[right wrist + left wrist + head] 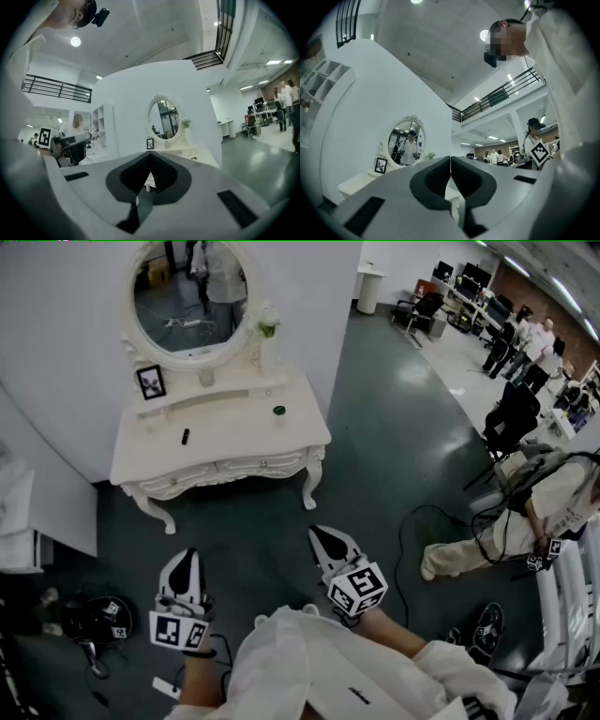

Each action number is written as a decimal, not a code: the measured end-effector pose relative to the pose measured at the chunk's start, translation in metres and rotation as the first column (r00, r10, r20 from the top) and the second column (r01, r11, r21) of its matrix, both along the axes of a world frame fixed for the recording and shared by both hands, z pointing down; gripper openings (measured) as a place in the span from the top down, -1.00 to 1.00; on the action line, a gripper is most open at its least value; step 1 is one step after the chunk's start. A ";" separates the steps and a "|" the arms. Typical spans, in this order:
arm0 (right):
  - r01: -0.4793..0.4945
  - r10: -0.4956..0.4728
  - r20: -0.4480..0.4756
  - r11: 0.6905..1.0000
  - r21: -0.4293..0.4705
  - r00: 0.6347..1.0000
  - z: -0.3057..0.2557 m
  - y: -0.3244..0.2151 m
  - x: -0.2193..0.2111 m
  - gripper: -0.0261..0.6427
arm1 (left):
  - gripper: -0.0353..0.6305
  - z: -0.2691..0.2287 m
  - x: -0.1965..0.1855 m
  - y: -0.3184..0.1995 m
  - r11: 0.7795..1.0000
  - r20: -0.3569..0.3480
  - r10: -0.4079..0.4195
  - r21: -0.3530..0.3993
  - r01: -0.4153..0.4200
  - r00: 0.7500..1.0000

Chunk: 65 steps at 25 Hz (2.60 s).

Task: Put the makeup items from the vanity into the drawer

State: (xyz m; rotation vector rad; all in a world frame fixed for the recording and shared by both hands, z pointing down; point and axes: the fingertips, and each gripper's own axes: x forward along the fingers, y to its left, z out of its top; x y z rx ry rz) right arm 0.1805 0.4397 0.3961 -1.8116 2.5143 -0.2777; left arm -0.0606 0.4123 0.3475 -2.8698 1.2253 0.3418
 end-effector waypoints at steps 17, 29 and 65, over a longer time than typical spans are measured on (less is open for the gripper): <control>0.027 -0.027 -0.039 1.000 -0.006 0.999 0.001 0.010 -0.015 0.87 | 0.80 0.004 -0.007 -0.004 0.999 0.069 -0.033 0.004 0.032 0.997; 0.045 -0.045 -0.060 0.999 -0.006 0.997 0.000 0.000 -0.058 0.87 | -0.18 0.020 -0.052 -0.020 0.990 0.081 -0.135 -0.027 0.138 0.987; 0.110 -0.112 -0.025 0.993 -0.051 0.993 0.035 -0.102 -0.111 0.87 | -0.23 0.070 -0.091 -0.114 0.977 0.118 -0.151 -0.131 0.166 0.981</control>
